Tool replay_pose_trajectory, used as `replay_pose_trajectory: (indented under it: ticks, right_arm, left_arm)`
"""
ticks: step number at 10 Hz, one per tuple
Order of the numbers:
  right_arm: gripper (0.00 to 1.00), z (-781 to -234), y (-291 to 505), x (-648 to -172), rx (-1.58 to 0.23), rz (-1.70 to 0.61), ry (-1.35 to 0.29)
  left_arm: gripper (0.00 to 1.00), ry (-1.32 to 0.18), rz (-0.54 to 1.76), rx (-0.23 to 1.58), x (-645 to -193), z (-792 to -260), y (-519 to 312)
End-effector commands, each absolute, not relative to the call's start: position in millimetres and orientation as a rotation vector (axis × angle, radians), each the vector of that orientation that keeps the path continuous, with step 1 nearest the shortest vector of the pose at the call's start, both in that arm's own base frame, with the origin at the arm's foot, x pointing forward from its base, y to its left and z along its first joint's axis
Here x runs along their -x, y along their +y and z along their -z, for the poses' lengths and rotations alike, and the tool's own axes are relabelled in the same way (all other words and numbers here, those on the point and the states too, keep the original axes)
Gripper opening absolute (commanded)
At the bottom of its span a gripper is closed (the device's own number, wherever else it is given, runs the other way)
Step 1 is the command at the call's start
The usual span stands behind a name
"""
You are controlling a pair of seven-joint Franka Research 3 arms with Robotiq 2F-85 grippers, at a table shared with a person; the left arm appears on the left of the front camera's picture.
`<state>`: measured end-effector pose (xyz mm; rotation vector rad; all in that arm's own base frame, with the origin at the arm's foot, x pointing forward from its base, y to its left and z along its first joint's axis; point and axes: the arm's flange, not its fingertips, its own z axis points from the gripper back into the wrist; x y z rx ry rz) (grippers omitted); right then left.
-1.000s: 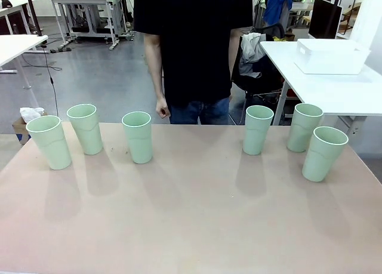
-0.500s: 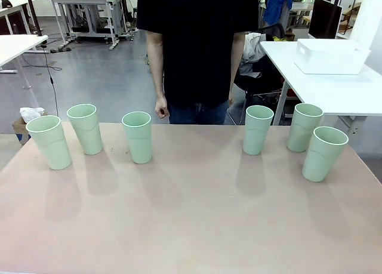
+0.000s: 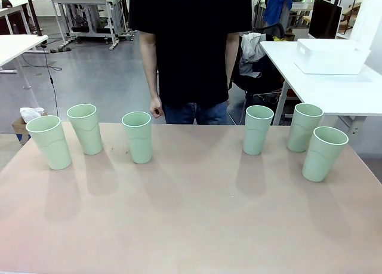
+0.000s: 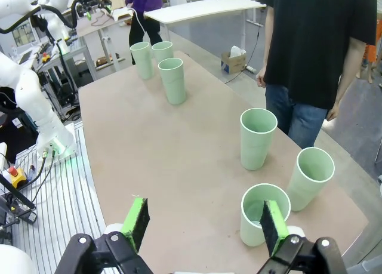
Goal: Stack the cups and store them in the basket.
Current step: Pick up two Reusable plastic cups , one in each hand.
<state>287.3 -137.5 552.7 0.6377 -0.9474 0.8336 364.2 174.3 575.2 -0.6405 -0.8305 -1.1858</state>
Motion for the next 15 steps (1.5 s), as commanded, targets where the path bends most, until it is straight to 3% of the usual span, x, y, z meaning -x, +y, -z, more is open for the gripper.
replay_pose_trajectory:
  ticks: [1, 13, 15]
  right_arm:
    - [1.0, -555.9, -138.1, -290.7, -0.64, -0.852, -0.973]
    - [1.0, -552.7, -137.3, -287.2, -0.639, -0.835, -0.947]
    - [1.0, -559.4, -144.7, -350.0, -0.714, -0.818, -0.926]
  left_arm:
    - [1.0, -0.841, 1.194, 0.646, -363.5, -576.1, 174.8]
    - [1.0, -0.831, 1.186, 0.64, -364.2, -575.2, 174.3]
    - [1.0, -0.764, 1.192, 0.668, -417.3, -578.5, 188.1]
